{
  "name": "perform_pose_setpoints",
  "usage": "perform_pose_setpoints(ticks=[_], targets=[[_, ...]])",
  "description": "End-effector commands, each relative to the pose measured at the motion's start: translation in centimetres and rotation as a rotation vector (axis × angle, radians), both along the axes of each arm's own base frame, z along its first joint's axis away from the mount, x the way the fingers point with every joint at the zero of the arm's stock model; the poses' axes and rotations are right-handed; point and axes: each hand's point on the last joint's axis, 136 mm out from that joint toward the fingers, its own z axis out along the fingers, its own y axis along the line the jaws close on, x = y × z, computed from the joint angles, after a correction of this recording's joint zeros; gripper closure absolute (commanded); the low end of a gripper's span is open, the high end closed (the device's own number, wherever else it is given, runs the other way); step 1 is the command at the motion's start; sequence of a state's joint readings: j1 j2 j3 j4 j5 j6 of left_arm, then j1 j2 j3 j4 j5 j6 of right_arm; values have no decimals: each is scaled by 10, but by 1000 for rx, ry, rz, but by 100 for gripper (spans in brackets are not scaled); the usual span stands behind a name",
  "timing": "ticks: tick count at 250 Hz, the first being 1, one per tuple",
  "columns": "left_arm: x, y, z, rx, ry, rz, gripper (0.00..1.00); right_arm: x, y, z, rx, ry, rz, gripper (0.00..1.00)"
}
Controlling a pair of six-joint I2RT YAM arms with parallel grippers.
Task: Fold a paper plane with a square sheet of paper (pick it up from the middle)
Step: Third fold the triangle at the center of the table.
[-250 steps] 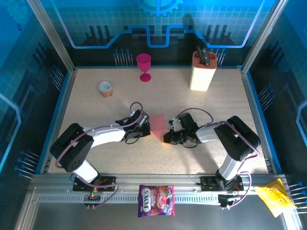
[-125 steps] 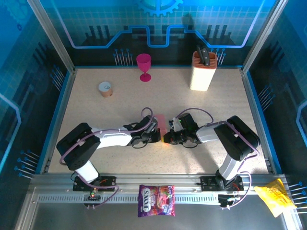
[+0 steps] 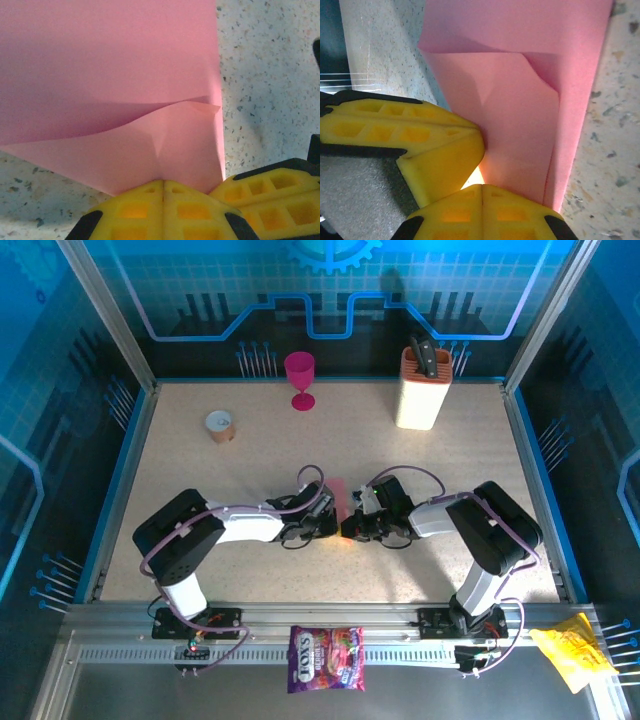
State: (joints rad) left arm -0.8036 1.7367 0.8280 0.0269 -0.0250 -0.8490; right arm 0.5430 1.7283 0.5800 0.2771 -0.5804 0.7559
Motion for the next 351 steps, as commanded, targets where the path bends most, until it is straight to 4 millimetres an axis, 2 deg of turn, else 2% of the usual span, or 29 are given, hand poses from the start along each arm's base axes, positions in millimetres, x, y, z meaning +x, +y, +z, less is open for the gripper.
perform_pose_setpoints(ticks=[1, 131, 161, 173, 194, 219, 271, 303, 326, 351], targets=[[7, 30, -15, 115, 29, 120, 100, -59, -73, -82, -396, 244, -58, 100], [22, 124, -45, 205, 163, 351, 100, -67, -85, -93, -456, 279, -76, 100], [18, 152, -55, 234, 195, 410, 100, -68, -86, -94, -458, 279, -79, 100], [17, 161, -55, 238, 197, 435, 100, -67, -86, -94, -456, 278, -81, 100], [15, 167, -47, 227, 183, 440, 100, -68, -85, -94, -452, 280, -84, 100], [22, 151, -22, 160, 116, 382, 100, -68, -85, -94, -449, 279, -83, 100], [34, 78, 35, 12, -32, 183, 100, -68, -84, -94, -440, 280, -82, 100], [33, 36, 46, -56, -58, 99, 100, -67, -83, -94, -438, 276, -83, 100], [30, 20, 44, -77, -55, 74, 100, -67, -83, -93, -436, 276, -84, 100], [27, 13, 39, -95, -51, 64, 100, -66, -82, -93, -432, 272, -82, 100]])
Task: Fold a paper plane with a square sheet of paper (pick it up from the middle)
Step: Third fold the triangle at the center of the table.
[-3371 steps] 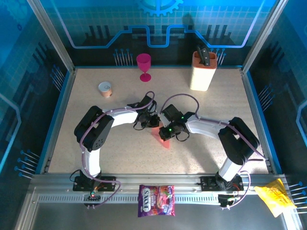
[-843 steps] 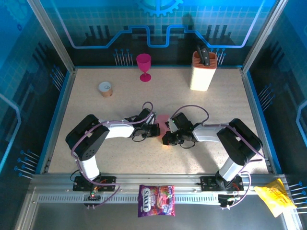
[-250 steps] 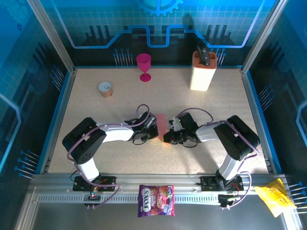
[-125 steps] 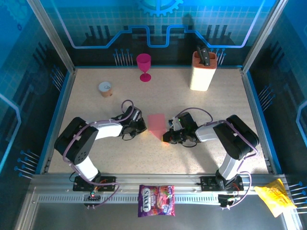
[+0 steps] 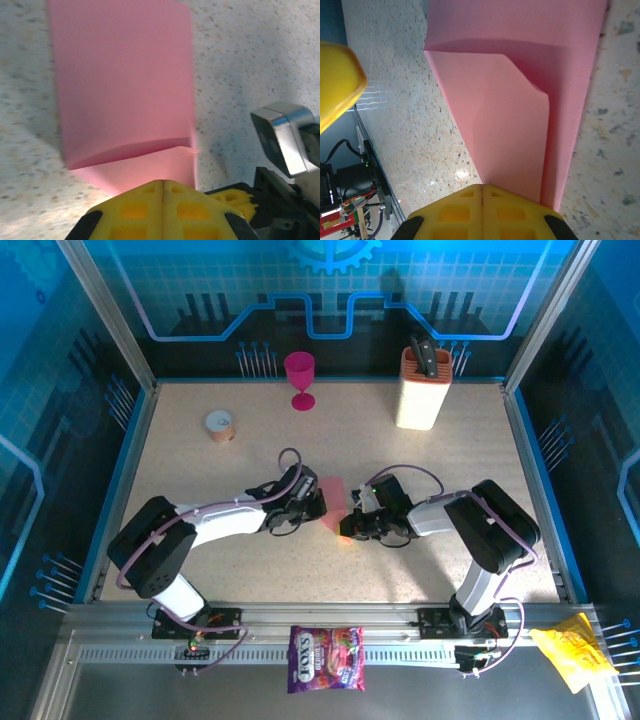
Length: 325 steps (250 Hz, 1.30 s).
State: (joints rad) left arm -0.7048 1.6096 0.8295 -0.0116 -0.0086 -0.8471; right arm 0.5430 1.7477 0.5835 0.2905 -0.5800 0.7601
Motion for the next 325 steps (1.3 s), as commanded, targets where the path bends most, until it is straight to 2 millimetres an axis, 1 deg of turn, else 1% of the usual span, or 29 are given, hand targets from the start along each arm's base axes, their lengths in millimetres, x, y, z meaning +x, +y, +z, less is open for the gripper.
perform_pose_setpoints(ticks=[1, 45, 93, 110, 145, 187, 224, 263, 325], targets=[[-1, -12, -5, -25, 6, -25, 100, -67, -83, -89, -431, 269, -78, 100], [-3, -20, -16, -51, 23, -49, 100, -66, -81, -88, -426, 267, -72, 100], [-2, -19, -37, -14, 45, -58, 100, -65, -80, -87, -421, 265, -68, 100], [-4, -12, -48, 28, 66, -43, 100, -65, -79, -86, -417, 264, -67, 100], [-9, 11, -71, 147, 113, 11, 100, -65, -79, -84, -414, 256, -64, 100], [-16, 35, -90, 235, 169, 66, 100, -72, -83, -84, -420, 257, -53, 100], [-21, 44, -98, 263, 196, 84, 100, -80, -90, -82, -431, 247, -48, 100], [-23, 45, -104, 269, 212, 86, 100, -86, -98, -79, -446, 240, -57, 100], [-24, 46, -109, 280, 227, 84, 100, -96, -101, -76, -446, 246, -76, 100]])
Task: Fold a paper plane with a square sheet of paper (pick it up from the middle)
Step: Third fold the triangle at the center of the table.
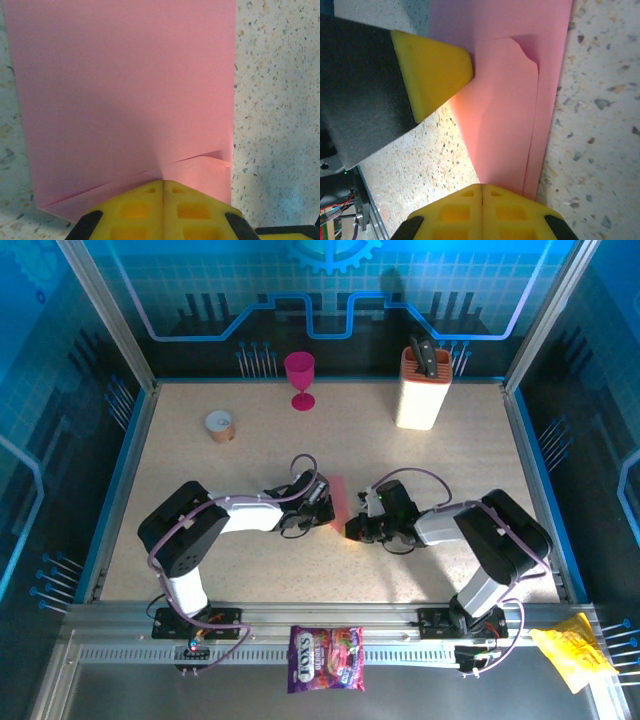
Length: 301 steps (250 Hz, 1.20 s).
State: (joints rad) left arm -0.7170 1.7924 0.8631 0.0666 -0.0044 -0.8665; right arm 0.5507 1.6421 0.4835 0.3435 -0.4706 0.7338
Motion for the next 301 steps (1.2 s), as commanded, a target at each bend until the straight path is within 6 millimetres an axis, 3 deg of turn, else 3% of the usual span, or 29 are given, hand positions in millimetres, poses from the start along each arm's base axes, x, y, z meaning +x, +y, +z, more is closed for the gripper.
perform_pose_setpoints(ticks=[1, 124, 159, 190, 230, 260, 301], targets=[[-30, 59, -62, 247, 161, 77, 100, -94, -85, -79, -390, 364, -67, 100], [-30, 63, -67, 258, 174, 91, 100, -129, -109, -78, -545, 383, -125, 100], [-33, 67, -69, 271, 185, 102, 100, -130, -114, -65, -538, 375, -169, 100], [-37, 73, -70, 282, 202, 133, 100, -109, -114, -32, -514, 279, -203, 100], [-48, 84, -70, 275, 249, 234, 100, -74, -97, 18, -387, 148, -232, 100], [-60, 92, -68, 238, 295, 342, 100, -49, -74, 43, -286, 90, -235, 100], [-73, 95, -65, 135, 365, 530, 100, -20, -34, 59, -125, 46, -232, 100]])
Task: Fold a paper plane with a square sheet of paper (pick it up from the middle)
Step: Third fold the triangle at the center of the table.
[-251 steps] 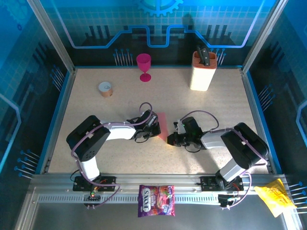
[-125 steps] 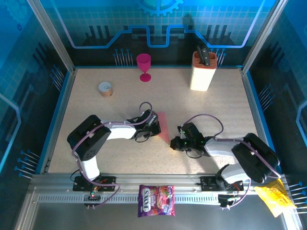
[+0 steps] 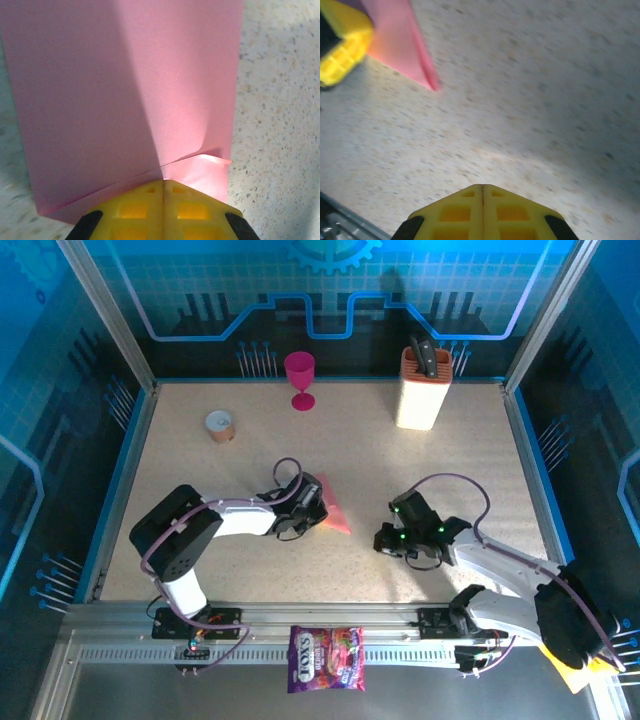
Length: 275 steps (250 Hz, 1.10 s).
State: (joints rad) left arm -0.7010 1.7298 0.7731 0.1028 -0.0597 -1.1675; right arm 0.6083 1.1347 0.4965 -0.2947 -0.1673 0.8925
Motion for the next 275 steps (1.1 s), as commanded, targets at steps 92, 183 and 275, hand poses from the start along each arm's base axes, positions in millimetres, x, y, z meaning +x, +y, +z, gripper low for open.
perform_pose_setpoints(ticks=[92, 183, 275], targets=[[-80, 45, -57, 134, 326, 342, 100, 54, 93, 2, 198, -44, 32, 100], [-87, 53, -69, 159, 344, 354, 100, 78, 111, -26, 201, -37, -13, 100], [-95, 59, -80, 143, 371, 398, 100, 56, 62, -65, 76, 72, -146, 100]])
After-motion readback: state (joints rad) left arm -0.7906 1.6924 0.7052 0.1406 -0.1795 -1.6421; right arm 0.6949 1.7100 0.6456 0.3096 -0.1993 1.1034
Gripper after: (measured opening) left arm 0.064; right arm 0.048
